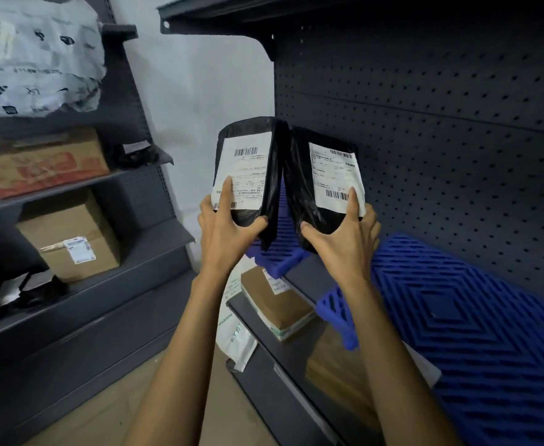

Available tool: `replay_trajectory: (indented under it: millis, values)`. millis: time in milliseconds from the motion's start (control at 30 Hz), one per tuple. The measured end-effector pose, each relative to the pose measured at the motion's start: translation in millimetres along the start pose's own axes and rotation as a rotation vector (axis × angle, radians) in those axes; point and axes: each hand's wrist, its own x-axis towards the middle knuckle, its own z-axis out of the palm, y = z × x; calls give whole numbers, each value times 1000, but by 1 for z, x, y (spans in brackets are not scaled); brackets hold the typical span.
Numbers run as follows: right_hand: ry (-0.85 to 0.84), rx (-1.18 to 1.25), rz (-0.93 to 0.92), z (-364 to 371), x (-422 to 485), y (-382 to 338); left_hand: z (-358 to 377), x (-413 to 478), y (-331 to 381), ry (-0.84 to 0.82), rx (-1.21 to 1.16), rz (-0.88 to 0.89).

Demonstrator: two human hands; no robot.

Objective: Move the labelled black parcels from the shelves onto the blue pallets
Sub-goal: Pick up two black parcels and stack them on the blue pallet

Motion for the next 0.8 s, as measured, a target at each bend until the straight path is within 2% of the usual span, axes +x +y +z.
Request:
replay_trajectory:
  millis: [400, 633, 800]
  values:
    - [54, -132, 334, 105, 55, -24, 36, 154, -54, -325, 204, 201]
    - [36, -383, 350, 148, 66, -28, 56, 188, -90, -511, 246, 159]
    - [84, -493, 348, 161, 69, -27, 66, 198, -99, -558, 256, 209]
